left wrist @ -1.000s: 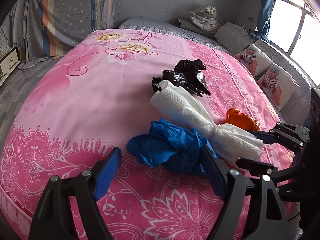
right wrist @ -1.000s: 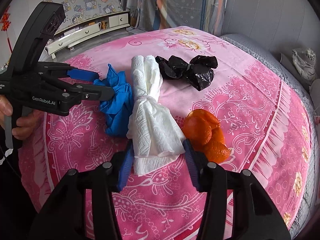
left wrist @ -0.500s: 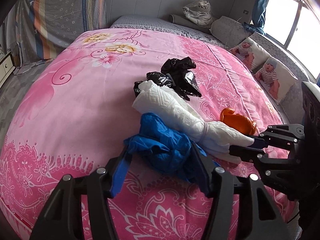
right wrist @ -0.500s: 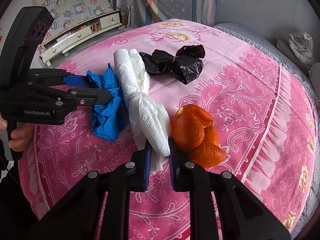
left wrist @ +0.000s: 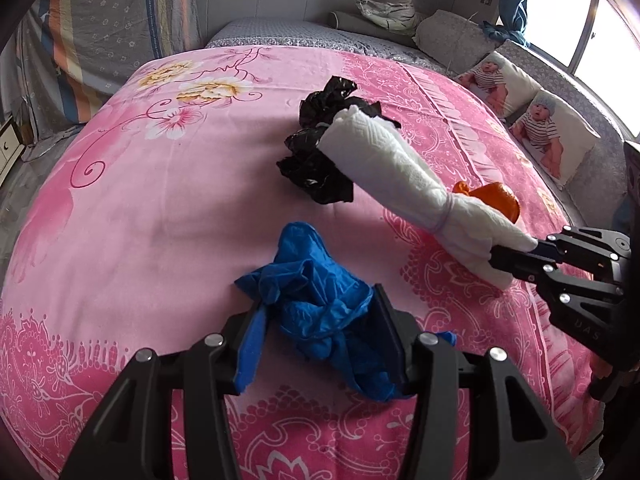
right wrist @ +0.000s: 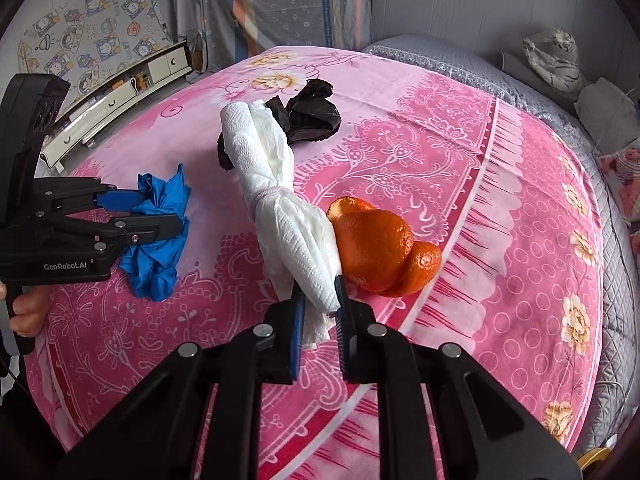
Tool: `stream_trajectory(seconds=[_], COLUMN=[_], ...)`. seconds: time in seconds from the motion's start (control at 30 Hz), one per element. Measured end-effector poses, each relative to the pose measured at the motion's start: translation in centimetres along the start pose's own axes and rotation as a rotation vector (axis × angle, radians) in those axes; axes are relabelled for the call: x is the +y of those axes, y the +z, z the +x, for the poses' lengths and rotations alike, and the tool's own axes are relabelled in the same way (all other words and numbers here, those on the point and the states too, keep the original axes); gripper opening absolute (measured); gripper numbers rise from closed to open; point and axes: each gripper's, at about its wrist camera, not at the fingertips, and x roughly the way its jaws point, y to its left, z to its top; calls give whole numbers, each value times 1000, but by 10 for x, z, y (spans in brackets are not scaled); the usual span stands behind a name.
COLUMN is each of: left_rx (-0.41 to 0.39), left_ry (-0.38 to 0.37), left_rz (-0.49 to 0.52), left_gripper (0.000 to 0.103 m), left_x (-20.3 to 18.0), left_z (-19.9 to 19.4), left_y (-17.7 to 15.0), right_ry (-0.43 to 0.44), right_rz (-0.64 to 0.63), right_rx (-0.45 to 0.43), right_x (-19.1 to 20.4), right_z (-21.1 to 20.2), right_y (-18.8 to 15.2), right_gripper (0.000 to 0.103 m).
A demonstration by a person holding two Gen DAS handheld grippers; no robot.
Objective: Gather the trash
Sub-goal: 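Grasp the blue glove with the left tool while the right tool grasps the white tissue bundle, then carry the blue glove and white tissue in both tools over the yellow bin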
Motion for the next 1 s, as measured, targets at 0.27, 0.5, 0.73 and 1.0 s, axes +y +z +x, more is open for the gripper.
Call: stream_trajectory(seconds=[0.27, 0.5, 0.73, 1.0], left_rx=[25, 39, 19, -130], left_ry=[18, 6, -37, -103], left_rz=[65, 124, 146, 210], left_gripper=[40, 33, 23, 22], left_x=[-25, -51, -79, -121], left_z=[9, 18, 8, -48], left_y=[5, 10, 18, 31], right_ry=[-25, -56, -101, -178], right_rz=[62, 115, 181, 246], right_rx=[-39, -98, -178, -286], right_x=[-22, -42, -68, -87], right_z=[-16, -43, -85, -150], right_y=[-5, -11, -21, -44], right_gripper=[13, 13, 13, 13])
